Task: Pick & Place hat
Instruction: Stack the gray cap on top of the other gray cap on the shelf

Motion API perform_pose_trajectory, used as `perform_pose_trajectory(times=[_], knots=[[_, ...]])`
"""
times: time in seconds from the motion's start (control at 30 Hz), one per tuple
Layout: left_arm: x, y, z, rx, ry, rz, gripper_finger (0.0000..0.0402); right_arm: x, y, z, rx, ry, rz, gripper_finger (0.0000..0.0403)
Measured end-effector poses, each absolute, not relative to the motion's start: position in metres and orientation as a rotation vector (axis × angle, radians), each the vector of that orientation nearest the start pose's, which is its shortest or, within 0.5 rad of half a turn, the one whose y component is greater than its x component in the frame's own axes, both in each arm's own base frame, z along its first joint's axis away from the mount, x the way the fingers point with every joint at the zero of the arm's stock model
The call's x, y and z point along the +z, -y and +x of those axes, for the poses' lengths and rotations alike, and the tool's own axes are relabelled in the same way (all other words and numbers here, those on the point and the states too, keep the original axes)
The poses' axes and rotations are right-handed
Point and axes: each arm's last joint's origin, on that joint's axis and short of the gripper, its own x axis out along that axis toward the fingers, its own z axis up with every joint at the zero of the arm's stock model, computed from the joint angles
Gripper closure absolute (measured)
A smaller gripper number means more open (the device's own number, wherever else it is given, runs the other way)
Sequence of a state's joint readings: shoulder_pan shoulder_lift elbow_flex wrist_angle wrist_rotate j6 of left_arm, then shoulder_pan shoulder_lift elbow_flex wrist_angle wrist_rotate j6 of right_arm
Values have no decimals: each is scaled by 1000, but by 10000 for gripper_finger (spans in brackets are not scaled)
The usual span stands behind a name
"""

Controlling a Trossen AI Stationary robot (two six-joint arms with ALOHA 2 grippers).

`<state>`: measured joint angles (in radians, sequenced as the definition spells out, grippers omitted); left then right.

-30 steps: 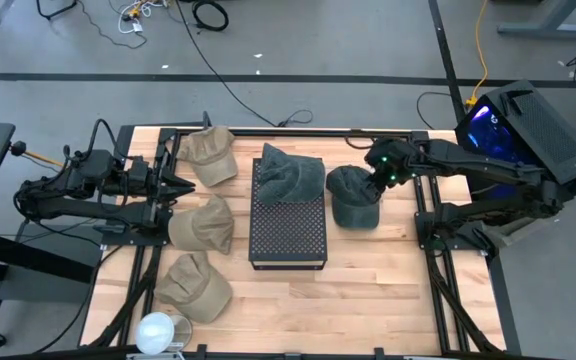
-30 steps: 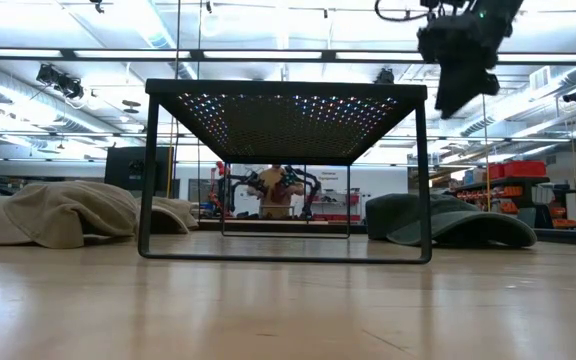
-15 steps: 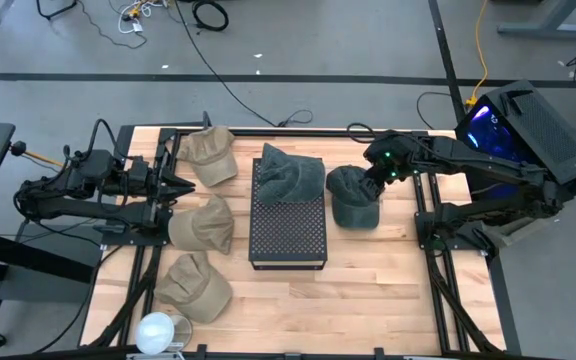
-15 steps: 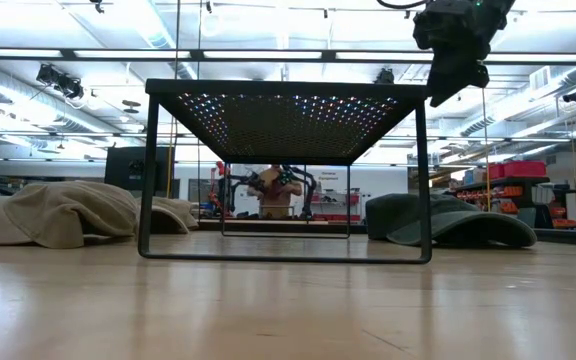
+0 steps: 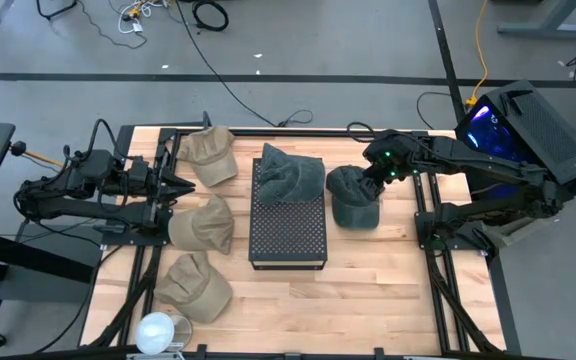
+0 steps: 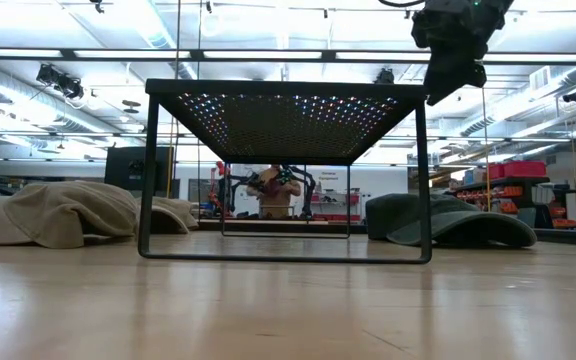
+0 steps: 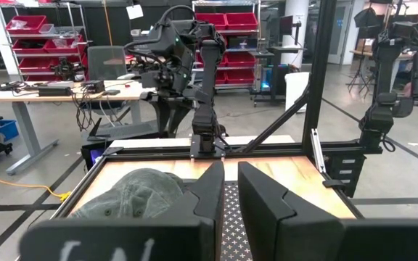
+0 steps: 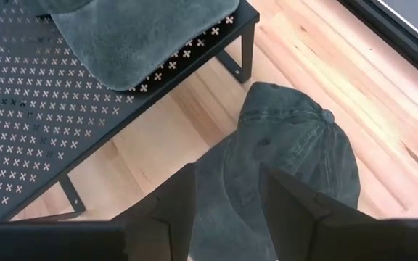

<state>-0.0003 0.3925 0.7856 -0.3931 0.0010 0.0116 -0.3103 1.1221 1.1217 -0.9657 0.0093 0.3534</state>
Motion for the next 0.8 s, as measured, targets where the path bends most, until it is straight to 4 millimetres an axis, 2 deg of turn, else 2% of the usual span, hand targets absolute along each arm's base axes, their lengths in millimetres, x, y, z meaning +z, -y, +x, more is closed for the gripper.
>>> perform_pose_trajectory(times=[0.8], knots=[[354,0,76,-1,-1,12,353,322,63,196,-461,-892,468,250]])
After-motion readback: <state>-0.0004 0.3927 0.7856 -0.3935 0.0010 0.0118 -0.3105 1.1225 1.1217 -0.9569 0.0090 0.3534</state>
